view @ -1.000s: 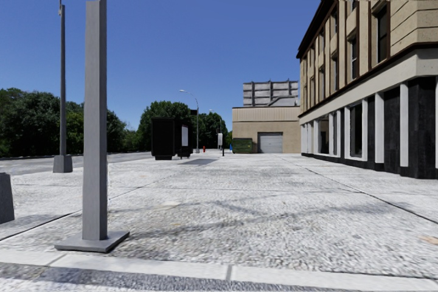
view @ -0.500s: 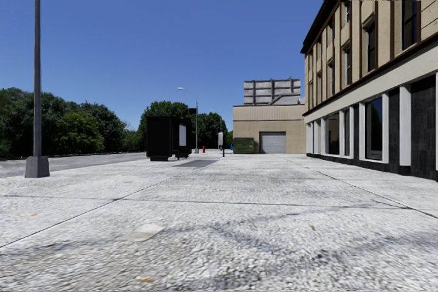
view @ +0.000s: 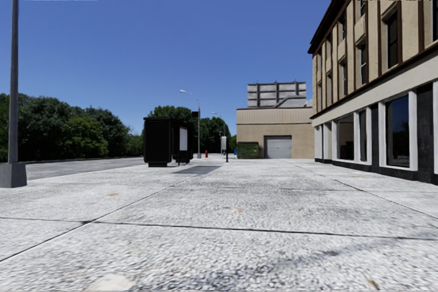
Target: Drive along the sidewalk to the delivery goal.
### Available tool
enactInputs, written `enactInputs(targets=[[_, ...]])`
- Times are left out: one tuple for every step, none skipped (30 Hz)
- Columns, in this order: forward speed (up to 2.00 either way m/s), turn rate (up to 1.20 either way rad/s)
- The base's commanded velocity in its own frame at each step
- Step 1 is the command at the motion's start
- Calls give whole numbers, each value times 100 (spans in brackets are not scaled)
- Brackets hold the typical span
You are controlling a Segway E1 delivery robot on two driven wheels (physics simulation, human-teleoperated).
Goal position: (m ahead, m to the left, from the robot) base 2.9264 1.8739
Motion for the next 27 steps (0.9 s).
enactInputs(targets=[[160,36],[155,40],[149,42],[149,42],[144,45],[138,47],[136,48],[136,48],[134,51],[130,52],[130,52],[129,52],[129,52],[128,52],[128,52],[123,52],[116,52],[111,53],[111,53],[105,53],[99,53],[99,53],[96,53],[95,53],[95,53],[95,53],[95,53]])
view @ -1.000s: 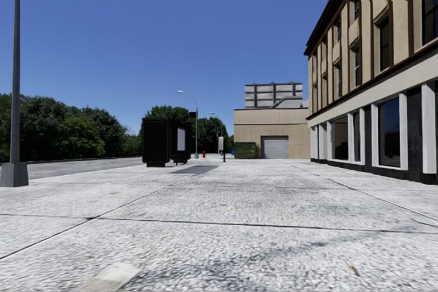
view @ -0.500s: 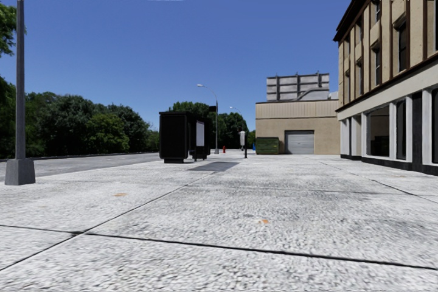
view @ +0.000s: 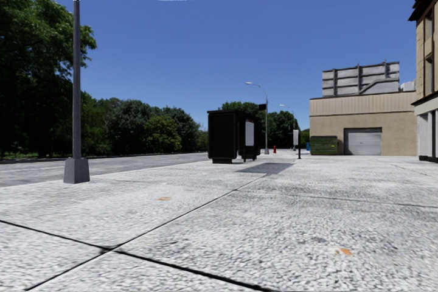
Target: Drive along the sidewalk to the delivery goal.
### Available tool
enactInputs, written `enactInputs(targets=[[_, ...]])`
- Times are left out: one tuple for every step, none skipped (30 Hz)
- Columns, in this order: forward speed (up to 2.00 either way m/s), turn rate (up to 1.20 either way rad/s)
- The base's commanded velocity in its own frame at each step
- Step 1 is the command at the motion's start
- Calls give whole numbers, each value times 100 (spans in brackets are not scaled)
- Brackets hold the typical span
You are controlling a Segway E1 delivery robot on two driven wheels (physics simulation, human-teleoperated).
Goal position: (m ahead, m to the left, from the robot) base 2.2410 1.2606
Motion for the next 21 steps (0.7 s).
enactInputs(targets=[[95,53],[95,53],[95,53],[94,53],[94,53],[94,53],[94,53],[94,53],[94,53],[90,53],[88,53],[86,53],[86,53],[85,53],[84,53],[84,53],[84,53],[84,53],[84,53],[84,53],[84,53]])
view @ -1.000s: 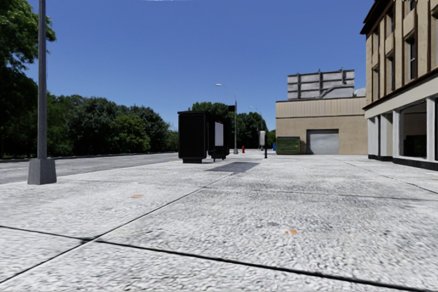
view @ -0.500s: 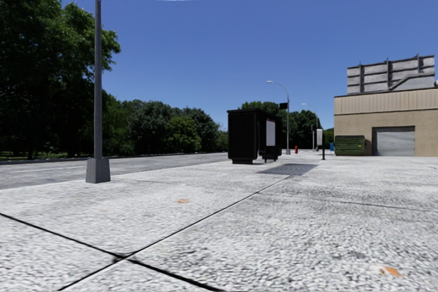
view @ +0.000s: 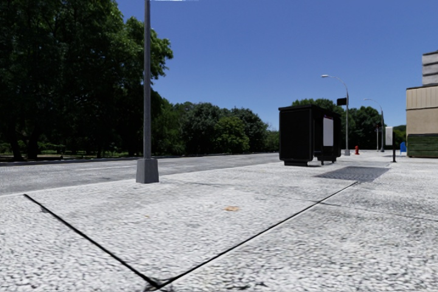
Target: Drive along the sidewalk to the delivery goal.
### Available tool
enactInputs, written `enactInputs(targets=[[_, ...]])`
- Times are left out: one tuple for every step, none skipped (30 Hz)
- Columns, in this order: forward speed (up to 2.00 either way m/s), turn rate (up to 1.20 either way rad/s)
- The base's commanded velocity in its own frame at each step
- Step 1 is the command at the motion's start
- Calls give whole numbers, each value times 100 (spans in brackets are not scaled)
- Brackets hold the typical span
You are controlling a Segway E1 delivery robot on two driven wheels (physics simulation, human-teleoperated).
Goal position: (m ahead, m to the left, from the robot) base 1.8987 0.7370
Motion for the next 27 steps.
enactInputs(targets=[[84,54],[84,54],[83,55],[83,56],[83,56],[82,57],[82,58],[82,58],[82,58],[82,59],[82,59],[82,59],[82,59],[82,59],[82,59],[82,59],[82,59],[82,59],[82,59],[82,59],[82,59],[82,59],[82,60],[81,60],[81,60],[81,62],[81,62]])
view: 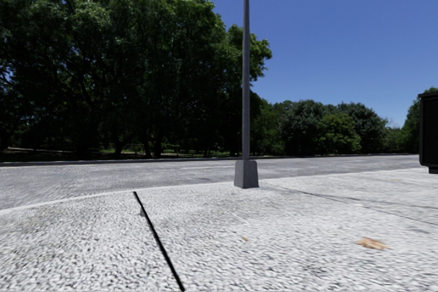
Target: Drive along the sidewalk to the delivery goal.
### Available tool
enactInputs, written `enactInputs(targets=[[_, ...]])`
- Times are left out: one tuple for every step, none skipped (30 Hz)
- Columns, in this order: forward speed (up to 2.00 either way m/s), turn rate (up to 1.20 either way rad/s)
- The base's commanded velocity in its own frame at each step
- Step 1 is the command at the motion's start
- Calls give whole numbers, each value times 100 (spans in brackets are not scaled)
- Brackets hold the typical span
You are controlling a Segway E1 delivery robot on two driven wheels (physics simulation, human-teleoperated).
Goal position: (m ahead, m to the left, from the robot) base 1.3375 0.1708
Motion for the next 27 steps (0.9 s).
enactInputs(targets=[[81,62],[80,63],[80,63],[80,63],[80,63],[80,64],[78,64],[78,64],[78,64],[77,64],[77,64],[76,64],[75,64],[74,64],[74,64],[73,64],[73,64],[73,64],[73,64],[72,64],[72,64],[72,64],[71,64],[71,64],[71,64],[67,64],[61,64]])
